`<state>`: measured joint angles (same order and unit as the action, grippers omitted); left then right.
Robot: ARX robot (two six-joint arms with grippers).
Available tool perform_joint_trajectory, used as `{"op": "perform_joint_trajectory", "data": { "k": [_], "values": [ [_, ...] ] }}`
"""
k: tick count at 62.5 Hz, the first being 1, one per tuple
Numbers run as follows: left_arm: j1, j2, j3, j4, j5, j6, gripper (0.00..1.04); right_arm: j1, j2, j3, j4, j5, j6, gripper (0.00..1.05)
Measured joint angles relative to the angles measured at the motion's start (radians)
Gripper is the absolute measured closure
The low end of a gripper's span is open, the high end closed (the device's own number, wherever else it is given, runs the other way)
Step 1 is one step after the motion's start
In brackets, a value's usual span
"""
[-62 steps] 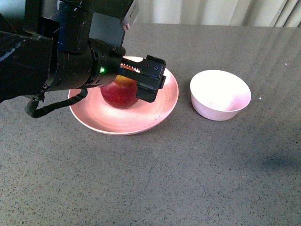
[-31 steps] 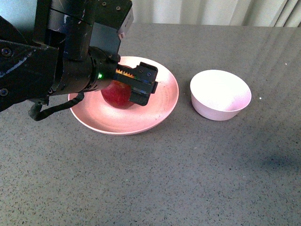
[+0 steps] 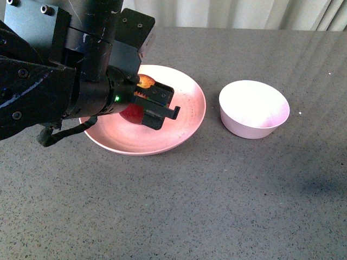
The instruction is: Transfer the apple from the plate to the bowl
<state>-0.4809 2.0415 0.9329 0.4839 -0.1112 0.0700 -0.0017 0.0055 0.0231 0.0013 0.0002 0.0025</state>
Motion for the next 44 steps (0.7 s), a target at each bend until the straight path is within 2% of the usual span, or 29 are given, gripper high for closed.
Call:
{"op": "perform_joint_trajectory", "data": {
  "k": [9,21,31,44],
  "values": [
    [-0.03,-0.055,0.0,-0.01,0.006,0.0,0.33,0.0,0.0,0.0,0.0,0.0,0.0,0.09],
    [-0.124,-0.148,0.038,-0.047,0.034,-0.004,0.33,0.0,0.0,0.0,0.0,0.0,0.0,0.09],
    [-0.191,-0.13,0.1,-0.074,0.045,-0.021,0.33,0.0,0.0,0.0,0.0,0.0,0.0,0.09],
    [-0.236,-0.066,0.177,-0.104,0.049,-0.053,0.34,0.0,0.0,0.0,0.0,0.0,0.0,0.09]
  ]
}}
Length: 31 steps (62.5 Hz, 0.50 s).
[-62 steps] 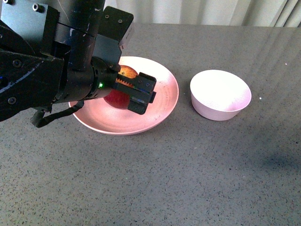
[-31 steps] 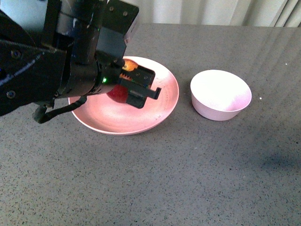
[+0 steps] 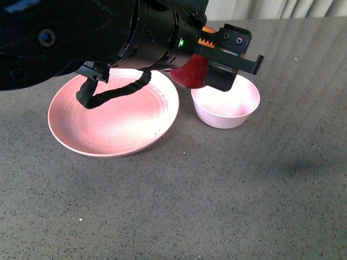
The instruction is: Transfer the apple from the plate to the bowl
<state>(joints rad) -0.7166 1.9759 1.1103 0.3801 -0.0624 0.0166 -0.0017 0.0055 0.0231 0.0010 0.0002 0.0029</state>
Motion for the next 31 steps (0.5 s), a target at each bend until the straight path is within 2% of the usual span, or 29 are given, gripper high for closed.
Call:
{"op": "perform_joint_trajectory", "data": {
  "k": [31],
  "values": [
    [-0.039,0.141,0.138,-0.059,0.037,-0.012,0.34,0.0,0.0,0.0,0.0,0.0,0.0,0.09]
  ]
}}
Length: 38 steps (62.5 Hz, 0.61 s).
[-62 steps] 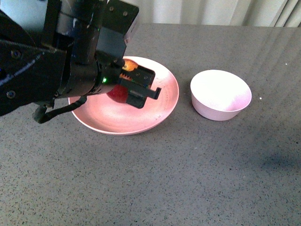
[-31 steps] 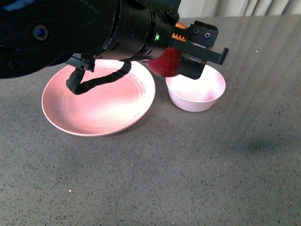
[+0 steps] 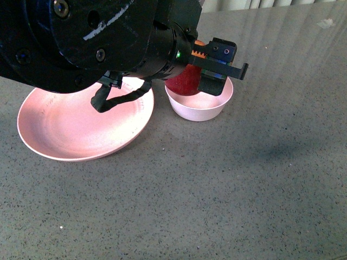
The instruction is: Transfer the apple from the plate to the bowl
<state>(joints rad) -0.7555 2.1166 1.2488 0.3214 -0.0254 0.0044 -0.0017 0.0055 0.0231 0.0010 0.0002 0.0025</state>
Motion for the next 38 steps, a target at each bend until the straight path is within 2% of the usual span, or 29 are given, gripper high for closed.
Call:
{"op": "perform_joint_trajectory", "data": {
  "k": [8,18,38],
  "values": [
    [-0.002,0.007,0.0,0.0,0.014,0.0,0.33,0.0,0.0,0.0,0.0,0.0,0.0,0.09],
    [-0.006,0.013,0.002,0.0,0.026,-0.001,0.07,0.0,0.0,0.0,0.0,0.0,0.0,0.09],
    [-0.006,0.008,0.001,0.022,0.018,-0.026,0.09,0.0,0.0,0.0,0.0,0.0,0.0,0.09]
  ]
}}
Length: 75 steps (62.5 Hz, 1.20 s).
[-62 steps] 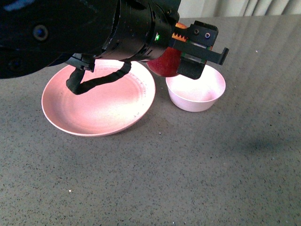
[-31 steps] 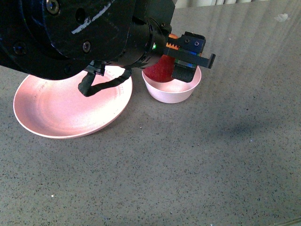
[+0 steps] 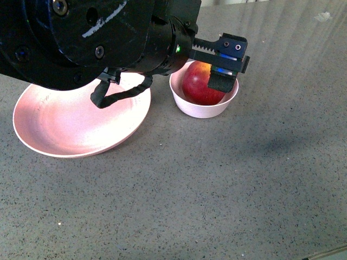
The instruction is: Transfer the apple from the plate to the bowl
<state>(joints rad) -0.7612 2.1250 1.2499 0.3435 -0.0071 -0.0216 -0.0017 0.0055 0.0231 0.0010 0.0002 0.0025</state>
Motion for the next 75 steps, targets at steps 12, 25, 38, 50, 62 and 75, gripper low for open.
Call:
{"op": "perform_joint_trajectory", "data": {
  "k": [12,25,38,50,62,75],
  "values": [
    [0.026,-0.072,-0.078,0.047,-0.013,-0.028,0.09,0.0,0.0,0.0,0.0,0.0,0.0,0.09],
    [0.124,-0.249,-0.248,0.125,0.013,-0.069,0.09,0.0,0.0,0.0,0.0,0.0,0.0,0.09],
    [0.286,-0.436,-0.592,0.636,-0.399,-0.008,0.35,0.0,0.0,0.0,0.0,0.0,0.0,0.09],
    [0.413,-0.654,-0.845,0.731,-0.334,0.003,0.67,0.0,0.0,0.0,0.0,-0.004,0.0,0.09],
    [0.5,-0.803,-1.0,0.719,-0.24,0.009,1.03,0.0,-0.001,0.0,0.0,-0.002,0.0,0.09],
    [0.573,-0.905,-1.117,0.721,-0.177,0.012,1.03,0.0,-0.001,0.0,0.0,0.0,0.0,0.09]
  ]
}}
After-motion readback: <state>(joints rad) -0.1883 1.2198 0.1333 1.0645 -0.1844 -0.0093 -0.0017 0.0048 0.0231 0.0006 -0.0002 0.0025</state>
